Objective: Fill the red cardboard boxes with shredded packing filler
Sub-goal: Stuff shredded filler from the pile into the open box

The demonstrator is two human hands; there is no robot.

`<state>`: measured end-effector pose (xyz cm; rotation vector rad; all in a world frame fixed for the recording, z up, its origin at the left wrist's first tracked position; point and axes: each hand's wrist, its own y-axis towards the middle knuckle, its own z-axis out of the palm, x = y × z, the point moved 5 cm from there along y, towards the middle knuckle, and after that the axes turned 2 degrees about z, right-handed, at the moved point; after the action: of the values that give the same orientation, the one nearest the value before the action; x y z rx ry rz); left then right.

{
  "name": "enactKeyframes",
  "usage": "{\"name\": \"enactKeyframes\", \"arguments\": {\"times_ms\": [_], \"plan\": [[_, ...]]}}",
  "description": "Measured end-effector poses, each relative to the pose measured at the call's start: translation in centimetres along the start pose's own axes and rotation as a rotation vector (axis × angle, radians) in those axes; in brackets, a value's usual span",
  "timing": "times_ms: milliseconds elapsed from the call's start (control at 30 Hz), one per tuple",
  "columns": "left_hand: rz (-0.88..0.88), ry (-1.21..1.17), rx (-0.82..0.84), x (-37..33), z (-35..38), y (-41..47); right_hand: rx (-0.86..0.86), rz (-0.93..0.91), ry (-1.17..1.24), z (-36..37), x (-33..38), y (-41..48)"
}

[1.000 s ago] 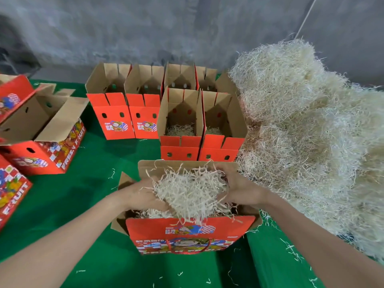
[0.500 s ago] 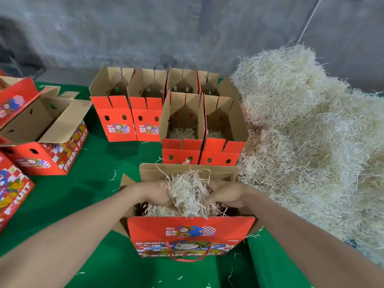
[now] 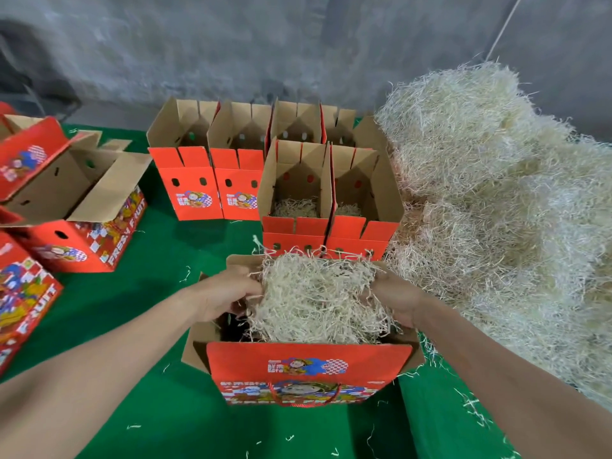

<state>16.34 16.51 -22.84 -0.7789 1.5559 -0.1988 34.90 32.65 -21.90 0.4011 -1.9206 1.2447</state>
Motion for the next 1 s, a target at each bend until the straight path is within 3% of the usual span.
{"name": "enactKeyframes", "arguments": {"times_ms": [100, 167, 333, 433, 500, 667, 800, 933, 1000], "plan": [[0.018, -0.129, 0.118, -0.9, 1.8, -0.3, 0.179, -0.017, -0.061, 2.2, 0.8, -0.9], [0.018, -0.115, 0.1, -1.2, 3.3, 0.2, 0.252, -0.025, -0.15, 4.5, 1.1, -0.7], [0.102, -0.001, 0.059, -1.2, 1.5, 0.2, 0.009, -0.044, -0.186, 3.3, 0.8, 1.5], [0.142, 0.065, 0.03, -0.7, -1.3, -0.4, -0.007, -0.022, -0.09, 1.0, 0.5, 1.1], [0.109, 0.09, 0.086, -0.3, -1.7, -0.7, 0.004, -0.017, -0.152, 0.6, 0.3, 0.9], [0.166, -0.139, 0.347, -0.1, -1.9, -2.3, 0.026, -0.021, -0.112, 0.4, 0.4, -0.3], [0.208, -0.328, 0.301, -0.2, -1.0, -2.7, 0.081, -0.016, -0.18, 1.1, 0.5, -1.0], [0.134, 0.075, 0.349, -0.7, 2.6, -3.0, 0.147, -0.093, -0.169, 3.6, 2.0, -0.9], [0.12, 0.198, 0.277, -1.1, 3.8, -2.5, 0.19, -0.1, -0.185, 5.4, 2.5, -0.6]]}}
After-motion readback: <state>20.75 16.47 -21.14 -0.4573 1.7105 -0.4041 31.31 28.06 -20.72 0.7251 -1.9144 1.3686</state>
